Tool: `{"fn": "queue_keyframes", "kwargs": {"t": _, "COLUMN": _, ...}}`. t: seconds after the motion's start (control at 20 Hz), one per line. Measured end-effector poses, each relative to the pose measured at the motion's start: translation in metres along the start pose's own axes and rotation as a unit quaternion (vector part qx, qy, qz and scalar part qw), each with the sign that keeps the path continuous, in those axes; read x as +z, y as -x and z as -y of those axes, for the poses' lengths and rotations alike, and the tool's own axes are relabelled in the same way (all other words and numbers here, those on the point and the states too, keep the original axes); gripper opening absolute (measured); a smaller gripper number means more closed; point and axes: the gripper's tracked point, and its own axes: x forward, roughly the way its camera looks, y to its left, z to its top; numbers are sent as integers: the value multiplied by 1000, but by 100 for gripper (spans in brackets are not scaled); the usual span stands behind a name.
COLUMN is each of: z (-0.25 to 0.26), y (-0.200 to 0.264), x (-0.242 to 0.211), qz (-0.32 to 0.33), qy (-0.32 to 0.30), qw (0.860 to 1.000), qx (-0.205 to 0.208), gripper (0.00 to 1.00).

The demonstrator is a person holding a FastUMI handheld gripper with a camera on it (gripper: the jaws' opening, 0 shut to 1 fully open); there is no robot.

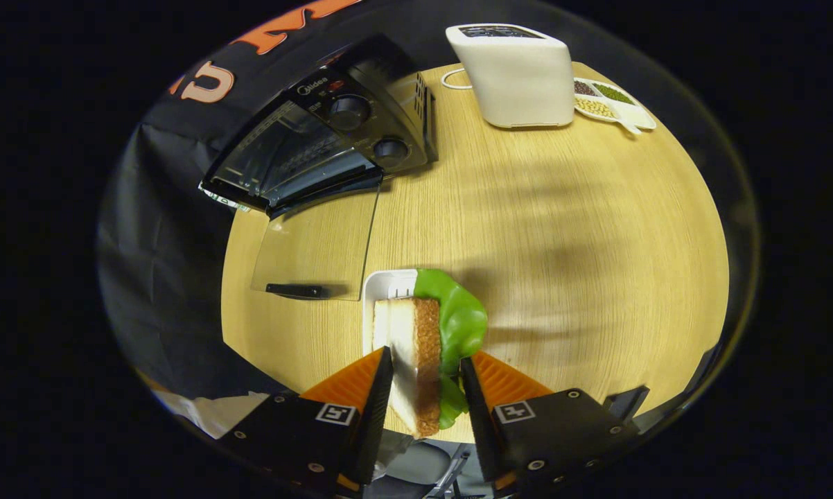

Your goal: Open the toaster oven, put the food inside, and close the toaster oven door.

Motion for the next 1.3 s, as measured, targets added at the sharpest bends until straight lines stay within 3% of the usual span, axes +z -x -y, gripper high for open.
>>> {"fn": "queue_keyframes", "kwargs": {"t": 0.3, "z": -23, "y": 24, "x": 10, "qz": 26, "qy": 6, "qw": 1000, "qx": 0, "gripper": 31}}
{"fn": "queue_keyframes", "kwargs": {"t": 0.55, "z": -48, "y": 65, "x": 28, "qz": 88, "qy": -10, "qw": 996, "qx": 3, "gripper": 30}}
{"fn": "queue_keyframes", "kwargs": {"t": 0.8, "z": -99, "y": 88, "x": 44, "qz": 162, "qy": -64, "qw": 982, "qx": 72, "gripper": 30}}
{"fn": "queue_keyframes", "kwargs": {"t": 1.0, "z": -151, "y": 89, "x": 63, "qz": 214, "qy": -106, "qw": 959, "qx": 153, "gripper": 30}}
{"fn": "queue_keyframes", "kwargs": {"t": 1.3, "z": -193, "y": 63, "x": 69, "qz": 255, "qy": -142, "qw": 939, "qx": 182, "gripper": 30}}
